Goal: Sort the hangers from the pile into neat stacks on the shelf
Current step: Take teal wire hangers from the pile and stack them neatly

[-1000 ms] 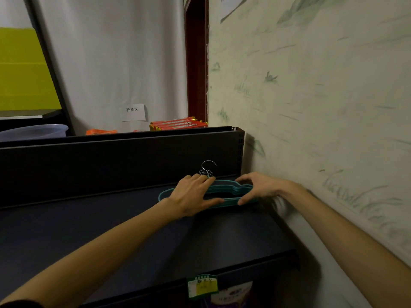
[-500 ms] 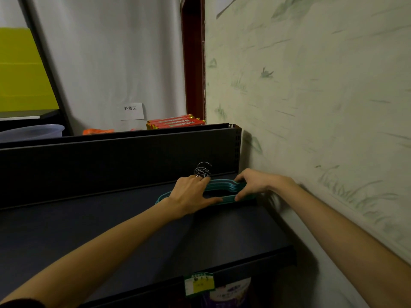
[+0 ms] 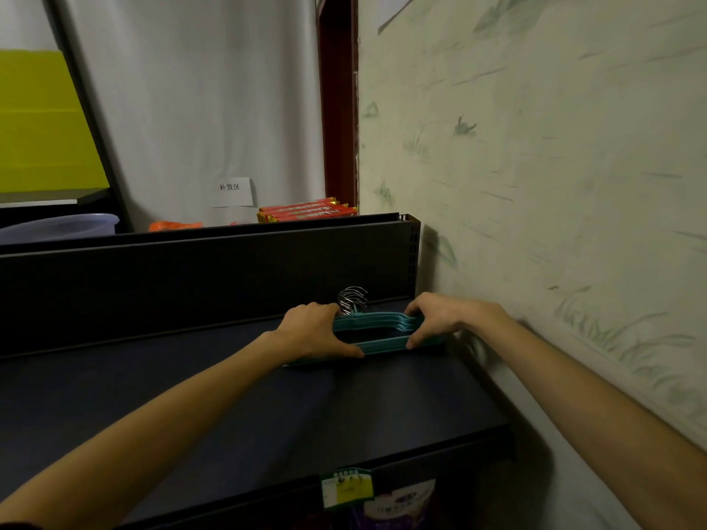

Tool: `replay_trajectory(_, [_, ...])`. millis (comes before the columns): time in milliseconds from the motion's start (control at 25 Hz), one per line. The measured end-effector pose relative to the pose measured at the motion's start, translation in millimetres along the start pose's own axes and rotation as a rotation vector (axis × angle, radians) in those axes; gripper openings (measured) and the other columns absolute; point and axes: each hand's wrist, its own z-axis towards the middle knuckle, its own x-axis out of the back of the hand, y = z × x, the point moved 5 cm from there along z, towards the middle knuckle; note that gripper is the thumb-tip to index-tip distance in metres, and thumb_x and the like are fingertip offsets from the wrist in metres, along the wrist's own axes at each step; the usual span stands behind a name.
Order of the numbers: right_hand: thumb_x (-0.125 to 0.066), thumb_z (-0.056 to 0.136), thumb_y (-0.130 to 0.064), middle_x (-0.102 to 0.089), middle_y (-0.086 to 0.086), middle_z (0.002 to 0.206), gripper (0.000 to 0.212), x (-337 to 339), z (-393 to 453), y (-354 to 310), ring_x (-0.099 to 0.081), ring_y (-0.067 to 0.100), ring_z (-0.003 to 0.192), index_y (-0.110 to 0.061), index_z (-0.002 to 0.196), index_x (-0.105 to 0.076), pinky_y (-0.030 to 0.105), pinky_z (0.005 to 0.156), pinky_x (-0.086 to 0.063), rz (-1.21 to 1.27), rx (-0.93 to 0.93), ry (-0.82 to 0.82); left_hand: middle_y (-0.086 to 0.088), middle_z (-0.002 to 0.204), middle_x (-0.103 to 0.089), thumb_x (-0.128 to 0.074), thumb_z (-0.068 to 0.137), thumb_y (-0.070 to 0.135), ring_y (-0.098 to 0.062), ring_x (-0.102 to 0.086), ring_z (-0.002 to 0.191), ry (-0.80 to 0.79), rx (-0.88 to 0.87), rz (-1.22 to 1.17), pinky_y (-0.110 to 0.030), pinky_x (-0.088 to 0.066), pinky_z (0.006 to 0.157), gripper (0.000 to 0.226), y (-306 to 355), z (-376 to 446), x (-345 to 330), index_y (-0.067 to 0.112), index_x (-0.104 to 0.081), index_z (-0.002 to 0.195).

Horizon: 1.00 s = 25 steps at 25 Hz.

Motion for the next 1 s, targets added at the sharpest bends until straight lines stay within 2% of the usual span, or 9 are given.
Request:
replay_trajectory(120, [-0.086, 0.075, -0.039, -0.066, -0.001, 0.122, 0.063, 1.5, 0.6, -4.4, -0.062, 0.017, 0.108, -0.017, 0.130, -0.063, 0.033, 0.097, -0.052, -0.022, 0.009, -0.002, 0.007, 0.105, -0.067, -0.072, 0.062, 0.083, -0.009, -0.064, 0.085, -0.065, 0.037, -0.085, -0.028, -0.057, 0.072, 0.085, -6.4, 1.4, -0.1, 0.024, -0.059, 0.123])
replay_trajectory(320, [-0.088, 0.072, -0.037, -0.066, 0.001, 0.123, 0.067, -2.8, 2.4, -3.7, -0.062, 0.018, 0.109, -0.016, 0.130, -0.063, 0.031, 0.095, -0.051, -0.063, 0.001, 0.013, 0.001, 0.120, -0.064, -0.082, 0.066, 0.065, -0.015, -0.062, 0.102, -0.126, -0.024, -0.081, -0.033, -0.057, 0.087, 0.089, -5.0, 3.7, -2.7, 0.019, -0.053, 0.137])
replay_trajectory(440, [-0.090, 0.069, -0.036, -0.067, 0.002, 0.120, 0.067, -4.4, 4.4, -4.9, -0.062, 0.020, 0.108, -0.014, 0.127, -0.064, 0.030, 0.091, -0.052, -0.126, 0.015, 0.031, 0.001, 0.114, -0.064, -0.086, 0.063, 0.063, -0.015, -0.063, 0.097, -0.130, -0.017, -0.079, -0.034, -0.059, 0.085, 0.088, -6.6, 6.8, -1.5, 0.017, -0.056, 0.131])
replay_trajectory(600, [-0.091, 0.067, -0.038, -0.068, -0.003, 0.115, 0.066, -2.0, 5.0, 0.3, -0.063, 0.015, 0.102, -0.017, 0.125, -0.067, 0.025, 0.085, -0.050, -0.083, 0.031, 0.051, 0.003, 0.108, -0.065, -0.085, 0.059, 0.068, -0.015, -0.064, 0.093, -0.122, -0.022, -0.062, -0.036, -0.060, 0.082, 0.087, -8.1, 9.3, -1.5, 0.019, -0.058, 0.126])
replay_trajectory(760, [-0.091, 0.066, -0.038, -0.066, -0.001, 0.121, 0.072, -2.4, 10.1, 1.2, -0.061, 0.018, 0.109, -0.017, 0.129, -0.064, 0.030, 0.094, -0.052, -0.079, 0.000, 0.012, 0.003, 0.110, -0.065, -0.081, 0.062, 0.071, -0.015, -0.064, 0.093, -0.118, -0.027, -0.040, -0.036, -0.059, 0.082, 0.088, -8.6, 9.3, -3.3, 0.021, -0.056, 0.130])
replay_trajectory(880, [-0.090, 0.068, -0.037, -0.059, 0.003, 0.135, 0.083, -5.5, 10.3, 3.3, -0.057, 0.022, 0.120, -0.014, 0.139, -0.054, 0.031, 0.101, -0.048, -0.077, -0.035, 0.006, 0.005, 0.124, -0.065, -0.074, 0.068, 0.076, -0.015, -0.063, 0.104, -0.086, -0.024, -0.043, -0.033, -0.056, 0.085, 0.093, -11.4, 1.8, -4.5, 0.028, -0.049, 0.143])
replay_trajectory(1000, [-0.091, 0.064, -0.045, -0.039, 0.006, 0.156, 0.114, -9.4, -3.8, -0.5, -0.042, 0.025, 0.139, -0.014, 0.155, -0.029, 0.036, 0.116, -0.036, 0.006, -0.099, -0.005, 0.003, 0.154, -0.045, -0.063, 0.067, 0.087, -0.019, -0.049, 0.134, -0.101, -0.001, -0.129, -0.041, -0.045, 0.109, 0.112, -18.1, -17.6, -11.6, 0.031, -0.028, 0.157])
